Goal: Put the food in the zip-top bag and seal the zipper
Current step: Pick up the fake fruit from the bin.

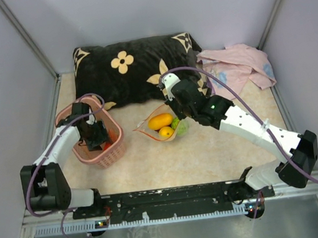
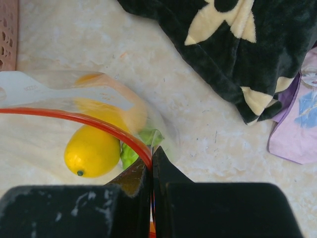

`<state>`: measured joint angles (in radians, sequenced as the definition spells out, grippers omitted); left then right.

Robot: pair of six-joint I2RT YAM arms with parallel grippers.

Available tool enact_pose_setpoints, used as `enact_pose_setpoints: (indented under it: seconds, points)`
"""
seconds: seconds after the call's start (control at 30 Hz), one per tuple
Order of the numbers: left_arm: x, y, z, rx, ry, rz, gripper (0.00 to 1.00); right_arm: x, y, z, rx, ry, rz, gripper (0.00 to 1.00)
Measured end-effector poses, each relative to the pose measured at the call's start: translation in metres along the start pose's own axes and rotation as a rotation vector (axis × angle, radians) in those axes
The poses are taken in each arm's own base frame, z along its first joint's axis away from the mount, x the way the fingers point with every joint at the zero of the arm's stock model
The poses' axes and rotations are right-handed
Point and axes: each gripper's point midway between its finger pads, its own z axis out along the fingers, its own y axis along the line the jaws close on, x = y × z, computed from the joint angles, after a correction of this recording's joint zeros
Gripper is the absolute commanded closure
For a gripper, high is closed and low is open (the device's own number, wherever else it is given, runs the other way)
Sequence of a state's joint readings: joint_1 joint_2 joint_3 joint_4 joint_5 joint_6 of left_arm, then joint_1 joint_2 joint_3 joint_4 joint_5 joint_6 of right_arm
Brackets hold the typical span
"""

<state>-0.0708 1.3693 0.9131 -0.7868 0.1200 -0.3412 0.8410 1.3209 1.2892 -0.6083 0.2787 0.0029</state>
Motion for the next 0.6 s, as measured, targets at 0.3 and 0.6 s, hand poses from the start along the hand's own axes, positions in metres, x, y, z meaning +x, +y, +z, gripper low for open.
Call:
enact_pose_setpoints:
  seconds: [0.3,0.6]
  points:
    - [-0.019,0.004,-0.001,-0.001,-0.101,-0.187,0.32,0.001,0.000,0.000,0.001,-0.001,0.001,1.00]
    - [-0.015,0.005,0.011,-0.021,-0.062,-0.246,0.23,-0.001,-0.001,0.000,0.002,-0.008,0.003,1.00]
